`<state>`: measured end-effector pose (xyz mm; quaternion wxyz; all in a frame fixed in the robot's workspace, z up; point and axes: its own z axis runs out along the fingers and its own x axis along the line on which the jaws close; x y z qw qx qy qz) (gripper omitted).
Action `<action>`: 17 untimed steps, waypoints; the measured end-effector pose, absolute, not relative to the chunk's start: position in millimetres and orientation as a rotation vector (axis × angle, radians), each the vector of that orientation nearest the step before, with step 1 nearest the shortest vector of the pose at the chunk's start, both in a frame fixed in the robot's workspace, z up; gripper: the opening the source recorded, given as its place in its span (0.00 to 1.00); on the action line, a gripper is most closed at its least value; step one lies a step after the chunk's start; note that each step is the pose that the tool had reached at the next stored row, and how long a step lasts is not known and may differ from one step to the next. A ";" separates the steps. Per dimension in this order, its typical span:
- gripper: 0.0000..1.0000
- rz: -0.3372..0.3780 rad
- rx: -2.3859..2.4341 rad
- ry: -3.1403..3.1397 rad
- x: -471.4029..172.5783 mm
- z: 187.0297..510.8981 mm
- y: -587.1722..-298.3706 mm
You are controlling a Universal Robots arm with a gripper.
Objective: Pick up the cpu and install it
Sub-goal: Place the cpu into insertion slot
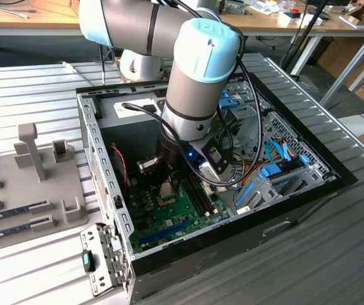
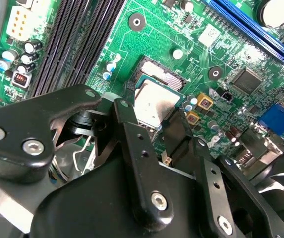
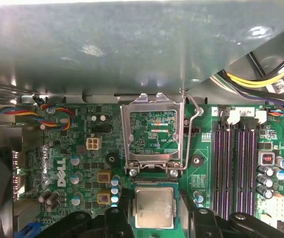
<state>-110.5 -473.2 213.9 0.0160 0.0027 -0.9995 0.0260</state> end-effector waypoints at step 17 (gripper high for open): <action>0.47 0.086 0.008 -3.109 -110.0 207.6 -480.3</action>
